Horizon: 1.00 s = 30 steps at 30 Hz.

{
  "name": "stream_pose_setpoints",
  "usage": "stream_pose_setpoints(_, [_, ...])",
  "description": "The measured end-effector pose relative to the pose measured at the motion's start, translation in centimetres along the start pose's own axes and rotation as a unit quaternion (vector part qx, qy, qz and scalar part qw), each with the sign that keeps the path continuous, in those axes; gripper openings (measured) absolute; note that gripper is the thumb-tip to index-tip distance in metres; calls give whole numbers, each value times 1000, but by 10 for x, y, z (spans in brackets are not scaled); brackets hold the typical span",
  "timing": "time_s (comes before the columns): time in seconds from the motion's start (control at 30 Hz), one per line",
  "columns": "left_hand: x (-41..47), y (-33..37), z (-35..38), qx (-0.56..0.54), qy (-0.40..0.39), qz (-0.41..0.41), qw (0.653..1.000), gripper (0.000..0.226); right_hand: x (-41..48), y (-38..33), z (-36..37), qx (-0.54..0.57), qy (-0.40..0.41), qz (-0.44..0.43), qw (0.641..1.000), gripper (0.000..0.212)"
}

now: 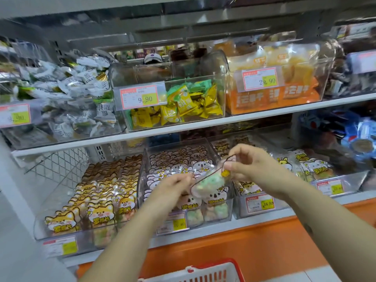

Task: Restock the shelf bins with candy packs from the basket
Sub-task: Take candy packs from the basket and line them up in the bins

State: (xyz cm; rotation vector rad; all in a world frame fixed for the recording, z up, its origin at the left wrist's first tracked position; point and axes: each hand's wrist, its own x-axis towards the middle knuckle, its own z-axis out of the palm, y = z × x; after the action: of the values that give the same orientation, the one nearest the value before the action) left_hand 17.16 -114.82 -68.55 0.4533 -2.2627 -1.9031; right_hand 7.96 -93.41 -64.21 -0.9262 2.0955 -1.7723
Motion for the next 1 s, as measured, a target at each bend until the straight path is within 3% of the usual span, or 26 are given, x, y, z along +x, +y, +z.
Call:
stream_pose_setpoints(0.07, [-1,-3,-17,149,41,30,987,23,5,6,-3,-25,59,-6,998,9])
stream_pose_setpoints(0.17, [-3,-6,-23,324,0,76,943,25,11,18,7,-164,88,-19,982,12])
stream_pose_setpoints(0.33, [1,-18,-15,445,-71,108,886,26,24,28,28,-330,97,-51,937,12])
stream_pose_setpoints(0.43, [1,-30,-16,477,-107,93,867,35,29,29,42,-403,61,-59,911,22])
stream_pose_setpoints(0.63, [4,-40,-18,482,-106,57,868,37,31,27,41,-487,-39,-31,872,59])
stream_pose_setpoints(0.8, [-9,-48,-24,469,-105,70,874,46,34,41,56,-531,-42,-74,843,60])
stream_pose_setpoints(0.93, [-6,-48,-40,440,-46,100,891,33,37,50,59,-527,-40,-82,845,56])
stream_pose_setpoints(1.0, [-5,-47,-52,461,-37,101,881,28,37,49,58,-521,-53,-82,848,56])
